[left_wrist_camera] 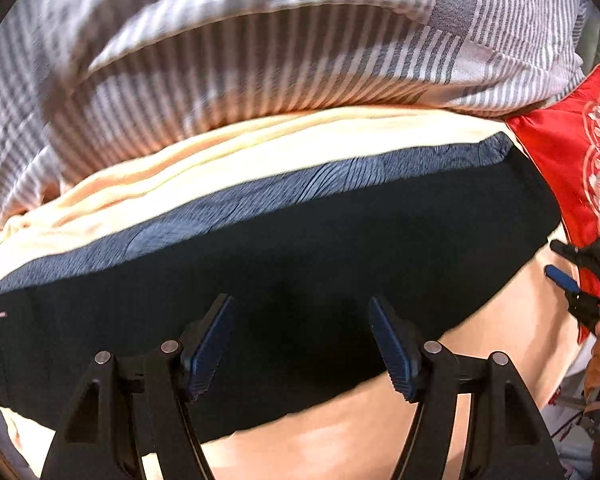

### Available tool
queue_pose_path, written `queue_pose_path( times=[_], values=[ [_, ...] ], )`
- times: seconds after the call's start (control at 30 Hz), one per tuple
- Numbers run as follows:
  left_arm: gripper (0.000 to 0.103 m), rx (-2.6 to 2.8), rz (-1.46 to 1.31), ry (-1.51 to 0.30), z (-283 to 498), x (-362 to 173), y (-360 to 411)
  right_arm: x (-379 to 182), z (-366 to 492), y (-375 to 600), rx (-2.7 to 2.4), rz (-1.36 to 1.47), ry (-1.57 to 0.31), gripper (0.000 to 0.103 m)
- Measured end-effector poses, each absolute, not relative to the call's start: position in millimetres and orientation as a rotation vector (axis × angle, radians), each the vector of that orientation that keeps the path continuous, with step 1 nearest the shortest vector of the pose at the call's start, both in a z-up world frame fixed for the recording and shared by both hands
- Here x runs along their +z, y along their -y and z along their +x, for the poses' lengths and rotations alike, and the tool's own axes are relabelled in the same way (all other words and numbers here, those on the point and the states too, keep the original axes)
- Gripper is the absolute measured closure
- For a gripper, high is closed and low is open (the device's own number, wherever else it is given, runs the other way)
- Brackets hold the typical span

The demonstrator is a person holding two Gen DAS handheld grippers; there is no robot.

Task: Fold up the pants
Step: 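Release the trousers and smooth the folded bundle with both tools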

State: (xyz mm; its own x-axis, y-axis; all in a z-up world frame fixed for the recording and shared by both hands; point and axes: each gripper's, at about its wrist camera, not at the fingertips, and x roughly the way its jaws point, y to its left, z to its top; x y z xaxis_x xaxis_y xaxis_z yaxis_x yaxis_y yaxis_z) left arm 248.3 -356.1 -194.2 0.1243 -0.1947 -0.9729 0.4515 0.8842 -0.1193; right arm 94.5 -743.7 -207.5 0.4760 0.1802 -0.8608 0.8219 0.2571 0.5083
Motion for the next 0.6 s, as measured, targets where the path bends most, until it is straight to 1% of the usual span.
queue_pose_path(
  times=[0.07,0.13,0.3,0.37,0.47,0.53,0.6],
  values=[
    [0.034,-0.461,0.241,-1.371,252.6,-200.3,368.2,-218.0,96.8,747.9,-0.537,1.320,-1.004,0.070],
    [0.034,-0.447,0.257,-1.382,255.0,-207.9,379.4,-226.3,100.0,752.6,-0.515,1.338,-1.005,0.072],
    [0.034,-0.442,0.313,-1.421,250.5,-227.1,399.1,-235.2,117.8,757.6,-0.466,1.367,-0.985,0.074],
    [0.034,-0.453,0.322,-1.425,246.6,-226.8,404.8,-237.1,119.5,760.8,-0.464,1.410,-0.974,0.094],
    [0.034,-0.471,0.343,-1.401,240.6,-223.3,413.3,-224.6,113.9,760.8,-0.417,1.421,-0.923,0.094],
    [0.034,-0.481,0.365,-1.429,235.8,-230.5,418.4,-225.7,105.9,760.3,-0.425,1.442,-0.935,0.094],
    [0.032,-0.479,0.387,-1.429,230.6,-236.1,419.2,-231.2,95.5,762.2,-0.502,1.458,-0.996,0.091]
  ],
)
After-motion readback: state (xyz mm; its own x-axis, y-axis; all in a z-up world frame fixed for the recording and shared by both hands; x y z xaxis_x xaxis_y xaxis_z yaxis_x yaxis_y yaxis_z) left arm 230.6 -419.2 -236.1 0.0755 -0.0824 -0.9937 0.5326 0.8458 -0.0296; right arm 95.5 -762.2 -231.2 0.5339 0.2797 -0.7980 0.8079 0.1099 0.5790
